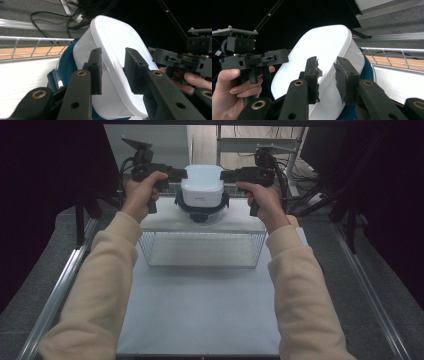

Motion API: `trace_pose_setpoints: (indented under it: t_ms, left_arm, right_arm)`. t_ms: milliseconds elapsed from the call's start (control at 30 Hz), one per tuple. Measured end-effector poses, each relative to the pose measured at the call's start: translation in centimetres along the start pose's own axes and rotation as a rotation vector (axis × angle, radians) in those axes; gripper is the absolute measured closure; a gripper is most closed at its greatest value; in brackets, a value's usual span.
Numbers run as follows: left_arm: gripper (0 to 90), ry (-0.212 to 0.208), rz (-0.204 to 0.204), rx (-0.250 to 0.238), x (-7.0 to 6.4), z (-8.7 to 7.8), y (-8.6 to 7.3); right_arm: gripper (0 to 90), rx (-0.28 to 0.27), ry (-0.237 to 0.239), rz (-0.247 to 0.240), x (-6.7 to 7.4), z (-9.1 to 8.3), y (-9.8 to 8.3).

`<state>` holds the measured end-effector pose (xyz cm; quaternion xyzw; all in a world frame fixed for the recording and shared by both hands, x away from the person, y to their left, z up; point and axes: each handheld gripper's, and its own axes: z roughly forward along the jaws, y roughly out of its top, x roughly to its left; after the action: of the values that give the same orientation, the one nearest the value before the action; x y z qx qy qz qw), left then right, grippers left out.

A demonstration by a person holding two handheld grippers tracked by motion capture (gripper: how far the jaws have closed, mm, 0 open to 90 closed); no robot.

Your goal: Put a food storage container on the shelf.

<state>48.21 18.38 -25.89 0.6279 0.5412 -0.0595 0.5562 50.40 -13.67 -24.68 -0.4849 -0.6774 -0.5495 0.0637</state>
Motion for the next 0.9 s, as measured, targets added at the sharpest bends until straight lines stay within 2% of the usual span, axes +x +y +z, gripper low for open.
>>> trace_pose_setpoints:
  t_ms: [133, 200, 233, 300, 367, 467, 600, 667, 767, 833, 900]
  left_arm:
    - [63.9, -0.011, -0.006, -0.001, 0.1, 0.1, -0.2]
    - [58.5, 0.020, 0.022, 0.003, -0.1, 0.0, -0.2]
    - [53.3, 0.036, 0.040, 0.000, -0.2, -0.1, -0.2]
    - [42.4, 0.032, 0.050, -0.021, -0.3, -0.5, -0.3]
    - [36.6, 0.019, 0.074, -0.040, -0.5, -1.3, -0.7]
    - [31.2, 0.012, 0.118, -0.061, -0.9, -2.8, -1.6]
    - [29.6, 0.021, 0.187, -0.086, -1.4, -4.8, -4.1]
    - [29.4, 0.023, 0.215, -0.081, -1.6, -5.6, -5.7]
    - [28.5, 0.031, 0.281, -0.068, -2.0, -6.8, -8.8]
    - [27.9, 0.018, 0.301, -0.066, -2.0, -7.5, -11.0]
    - [27.8, 0.031, 0.336, -0.058, -1.9, -8.0, -13.3]
  right_arm:
    - [71.3, -0.005, 0.006, 0.004, -0.1, 0.0, -0.1]
    - [68.2, -0.003, 0.005, -0.003, -0.1, 0.0, -0.1]
    - [61.6, 0.000, -0.001, -0.020, 0.0, 0.0, -0.1]
    - [40.3, -0.018, -0.013, -0.033, 0.1, -0.1, -0.2]
    - [33.9, -0.039, -0.005, -0.057, 0.3, -0.8, -0.3]
    - [29.9, -0.067, -0.012, -0.148, 0.8, -2.3, -1.0]
    - [27.8, -0.078, 0.017, -0.228, 1.0, -4.3, -2.8]
    - [27.8, -0.081, 0.017, -0.253, 1.0, -5.0, -3.9]
    - [27.8, -0.081, 0.009, -0.296, 0.8, -6.2, -5.9]
    - [27.7, -0.082, -0.005, -0.339, 0.6, -7.1, -7.7]
    - [27.9, -0.079, -0.014, -0.360, 0.3, -7.8, -9.2]
